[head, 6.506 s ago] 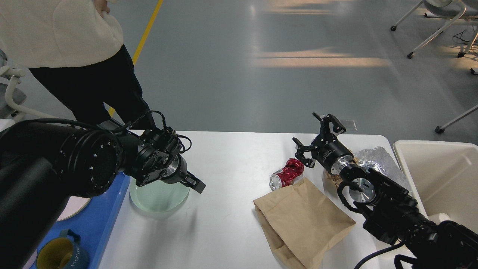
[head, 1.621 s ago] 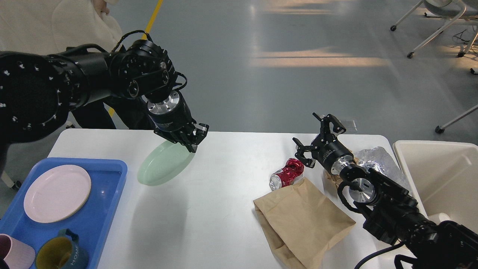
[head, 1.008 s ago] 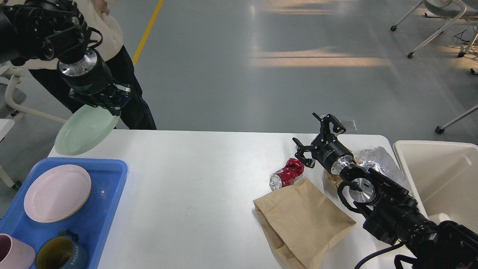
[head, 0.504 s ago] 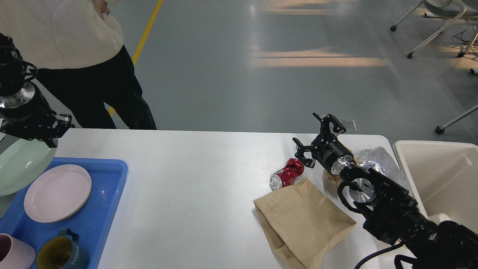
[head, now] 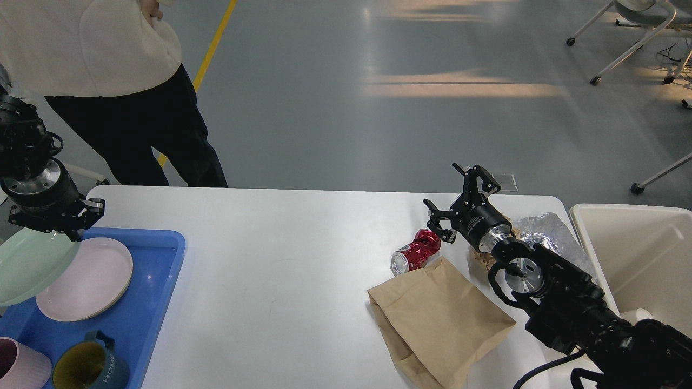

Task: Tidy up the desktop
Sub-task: 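Lower the green plate onto the pink plate in the tray, then open the left gripper and raise it up away from the tray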

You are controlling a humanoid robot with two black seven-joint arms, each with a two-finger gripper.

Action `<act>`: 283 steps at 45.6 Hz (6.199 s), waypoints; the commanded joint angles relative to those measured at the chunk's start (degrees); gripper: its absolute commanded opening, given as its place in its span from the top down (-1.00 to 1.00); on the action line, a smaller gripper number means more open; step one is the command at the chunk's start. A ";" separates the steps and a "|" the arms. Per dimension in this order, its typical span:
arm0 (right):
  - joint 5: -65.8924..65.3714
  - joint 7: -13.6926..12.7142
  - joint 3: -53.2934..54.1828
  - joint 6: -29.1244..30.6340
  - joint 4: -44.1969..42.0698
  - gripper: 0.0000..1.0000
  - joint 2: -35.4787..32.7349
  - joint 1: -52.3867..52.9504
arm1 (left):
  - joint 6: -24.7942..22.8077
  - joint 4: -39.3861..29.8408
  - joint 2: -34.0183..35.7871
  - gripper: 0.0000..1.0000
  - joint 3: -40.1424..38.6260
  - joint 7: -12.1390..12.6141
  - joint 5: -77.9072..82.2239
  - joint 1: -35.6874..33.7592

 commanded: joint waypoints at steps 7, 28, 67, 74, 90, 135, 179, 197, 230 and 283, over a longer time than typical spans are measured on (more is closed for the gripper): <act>0.00 0.01 0.00 0.00 0.00 -1.00 0.04 -0.02 | 8.85 0.99 -2.10 0.98 -1.13 0.14 0.01 3.78; 0.00 -0.07 0.00 0.00 0.00 -1.00 -0.04 -0.02 | 14.48 2.83 -4.82 0.97 -1.22 0.22 0.01 9.31; 0.00 0.01 0.00 0.00 0.00 -1.00 0.04 -0.01 | 17.38 4.68 -6.40 0.89 -2.63 0.22 0.10 14.07; 0.00 0.01 0.00 0.00 0.00 -1.00 0.04 -0.02 | 17.29 4.59 -6.49 0.71 -2.63 0.31 0.19 14.07; 0.00 -0.07 0.00 0.00 0.00 -1.00 0.04 -0.02 | 17.29 4.59 -6.32 -0.05 -2.36 0.31 0.19 13.98; 0.00 0.01 0.00 0.00 0.00 -1.00 -0.05 -0.02 | 13.78 18.20 -12.99 -0.94 -35.83 0.14 -0.16 -5.80; 0.00 0.01 0.00 0.00 0.00 -1.00 -0.04 -0.02 | 29.16 21.46 -18.71 -0.94 -77.23 -0.30 -4.47 -6.59; 0.00 0.01 0.00 0.00 0.00 -1.00 -0.05 -0.02 | 29.25 21.38 -20.20 -0.94 -94.81 -0.21 -4.56 -1.23; 0.00 -0.07 0.00 0.09 0.00 -1.00 -0.04 -0.02 | 32.32 21.38 -21.08 -0.94 -115.22 -0.13 -6.40 27.95; 0.00 -0.07 0.00 0.09 0.00 -1.00 -0.05 -0.02 | 31.44 20.76 -21.17 -0.94 -115.65 -34.49 -7.46 34.54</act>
